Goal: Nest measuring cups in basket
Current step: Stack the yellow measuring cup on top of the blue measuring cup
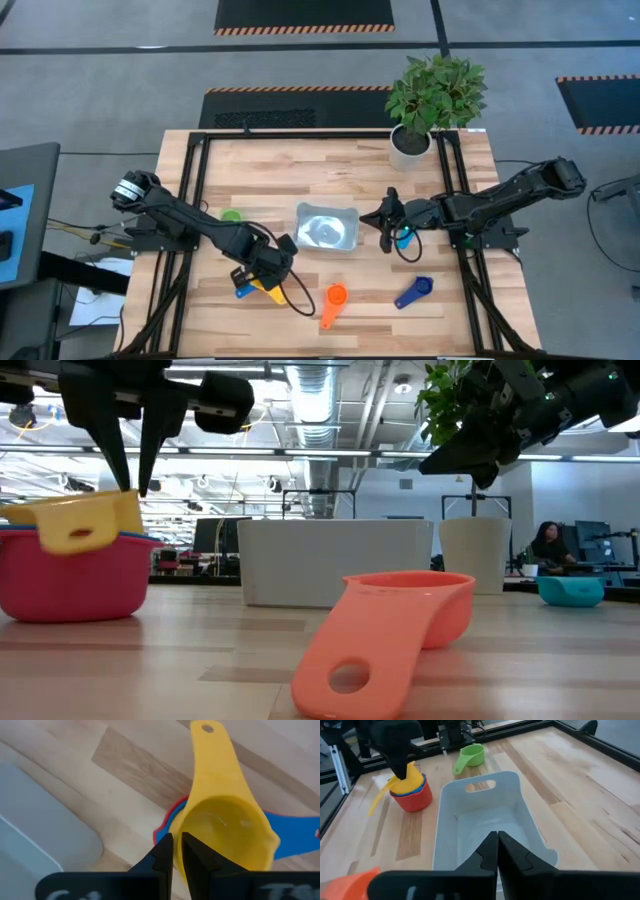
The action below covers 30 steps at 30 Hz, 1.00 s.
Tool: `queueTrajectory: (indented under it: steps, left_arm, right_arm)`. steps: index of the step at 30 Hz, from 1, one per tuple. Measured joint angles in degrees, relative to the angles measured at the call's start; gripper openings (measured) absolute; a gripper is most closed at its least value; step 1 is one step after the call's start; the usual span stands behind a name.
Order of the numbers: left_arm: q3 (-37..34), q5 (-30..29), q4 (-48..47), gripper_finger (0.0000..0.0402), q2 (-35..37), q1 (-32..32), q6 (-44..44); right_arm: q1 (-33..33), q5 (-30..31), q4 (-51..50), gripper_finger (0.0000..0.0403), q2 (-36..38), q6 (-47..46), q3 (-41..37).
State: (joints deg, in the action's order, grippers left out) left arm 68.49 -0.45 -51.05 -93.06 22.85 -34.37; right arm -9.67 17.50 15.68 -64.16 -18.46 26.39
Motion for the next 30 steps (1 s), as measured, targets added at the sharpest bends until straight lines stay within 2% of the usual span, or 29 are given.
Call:
queueTrajectory:
  steps: [4,8,14,17,19,21,22,24,25,27,30]
  left_arm:
    - [-0.31,-0.29,1.48,0.0027,0.0,-0.46,4.7]
    - [-0.25,-0.75,2.77,0.0028,0.06,-0.56,5.3]
    - [0.48,-6.81,3.32,0.0028,1.13,-0.53,8.47]
    - [0.5,-10.26,4.34,0.0028,2.21,-0.4,15.74]
    - [0.5,-15.21,5.77,0.0027,3.09,0.39,29.02]
    - [0.57,-23.45,6.25,0.0024,3.94,1.44,50.26]
    - [0.57,-25.76,5.4,0.0022,4.34,1.77,61.28]
    - [0.59,-25.33,3.33,0.0019,4.88,2.39,80.98]
    - [0.59,-23.48,2.65,0.0019,4.99,2.6,87.65]
    - [0.59,-19.36,1.83,0.0019,5.03,3.56,98.35]
    - [0.59,-17.35,0.29,0.0027,5.0,5.96,109.56]
  right_arm:
    - [0.0,0.02,0.08,0.0033,0.0,-0.15,0.0]
    - [0.02,0.06,0.29,0.003,0.0,-0.13,0.0]
    - [-0.06,0.24,0.23,0.0024,0.0,-0.13,0.0]
    - [-0.6,0.32,-0.51,0.0024,0.0,-0.15,0.0]
    - [-1.26,0.44,-1.06,0.0027,0.0,-0.18,0.0]
    - [-1.91,0.57,-2.23,0.003,0.0,-0.85,0.0]
    - [-2.17,0.61,-2.54,0.0032,0.0,-1.0,0.0]
    - [-2.74,0.67,-2.7,0.0034,0.0,-1.03,0.0]
    - [-2.84,0.67,-2.71,0.0035,0.0,-1.04,0.0]
    - [-2.86,0.68,-2.71,0.0036,0.0,-1.12,0.0]
    - [-2.85,0.68,-2.72,0.0035,0.0,-1.71,0.0]
